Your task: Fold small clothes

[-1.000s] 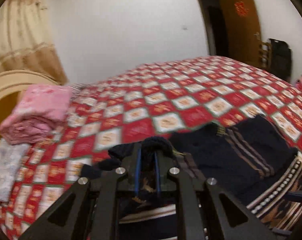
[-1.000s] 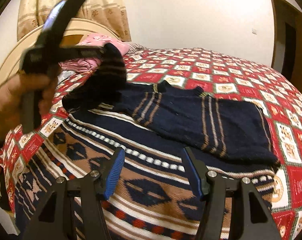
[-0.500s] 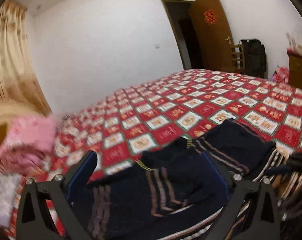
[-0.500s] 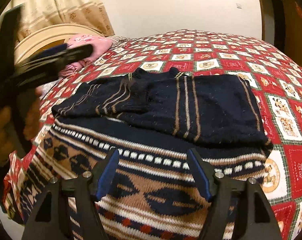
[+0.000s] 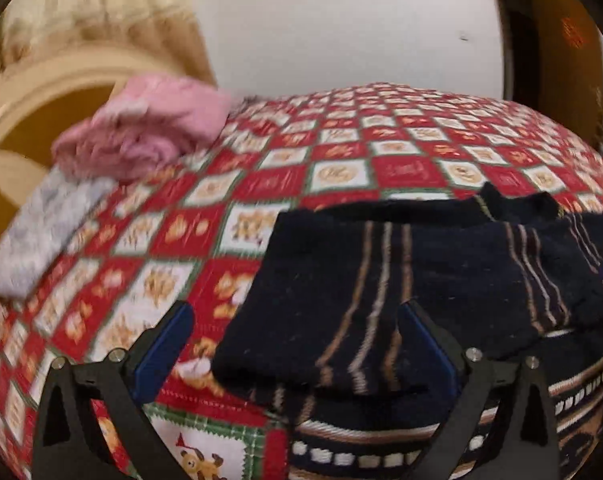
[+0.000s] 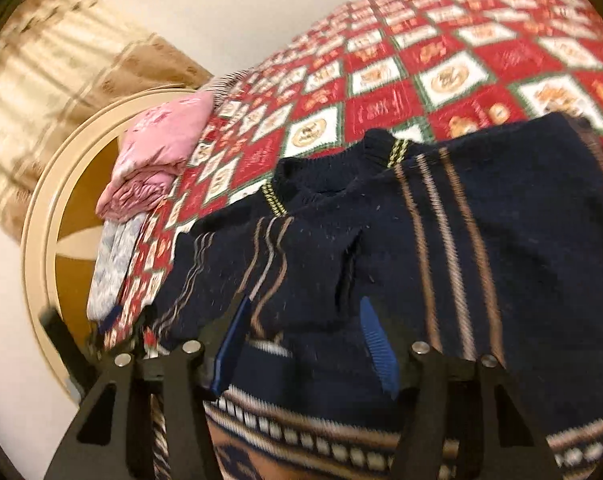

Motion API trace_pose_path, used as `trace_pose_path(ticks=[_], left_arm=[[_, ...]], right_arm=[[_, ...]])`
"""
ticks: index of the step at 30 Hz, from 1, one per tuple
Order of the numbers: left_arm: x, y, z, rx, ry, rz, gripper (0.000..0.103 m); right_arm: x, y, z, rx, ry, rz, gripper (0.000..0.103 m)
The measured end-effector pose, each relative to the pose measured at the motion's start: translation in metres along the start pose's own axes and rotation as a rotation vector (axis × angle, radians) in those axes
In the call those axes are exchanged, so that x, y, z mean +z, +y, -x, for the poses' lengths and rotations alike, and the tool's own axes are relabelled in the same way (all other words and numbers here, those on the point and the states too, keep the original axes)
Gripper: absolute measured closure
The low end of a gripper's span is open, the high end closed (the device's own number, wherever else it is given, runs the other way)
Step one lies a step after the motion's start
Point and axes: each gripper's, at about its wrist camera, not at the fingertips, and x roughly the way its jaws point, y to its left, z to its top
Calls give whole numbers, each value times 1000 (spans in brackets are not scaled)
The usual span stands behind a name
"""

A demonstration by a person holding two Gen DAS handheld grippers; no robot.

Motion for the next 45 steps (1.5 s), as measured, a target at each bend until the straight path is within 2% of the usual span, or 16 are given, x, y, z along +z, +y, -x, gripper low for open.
trace_pose_path(ticks=[4, 6, 7, 8, 11, 15, 20, 24, 30, 36, 40, 45], left_arm=[[-6, 4, -3, -65, 26, 50, 0], [-9, 4, -6, -81, 33, 53, 0], [-11, 3, -7, -95, 43, 54, 0], [-11, 4, -8, -102, 46, 60, 0], [-12, 7, -12, -110, 59, 90, 0], [-13, 8, -15, -126, 74, 100, 0], [-14, 10, -11, -133, 56, 112, 0], [-17, 22, -11, -157, 51, 179, 0], [-18, 26, -33, -182, 173, 218, 0], [-18, 12, -25, -148, 140, 156, 0], [-19, 9, -28, -136, 154, 130, 0], [-19, 9, -28, -100, 158, 128, 0]], right_arm=[[5, 2, -26, -40, 33, -27, 45], [3, 4, -31, -99, 28, -15, 45], [1, 5, -35, -85, 36, -18, 47], [1, 3, -37, -74, 41, -21, 51], [0, 8, -42, -58, 53, -6, 79], [0, 23, -36, -68, 27, 61, 86], [6, 34, -13, -116, -38, 134, 88], [9, 32, 7, -140, -75, 162, 88], [7, 17, 38, -183, -144, 165, 88], [11, -12, 54, -235, -159, 137, 88], [13, -25, 61, -256, -168, 126, 88], [10, -43, 40, -273, -76, 119, 88]])
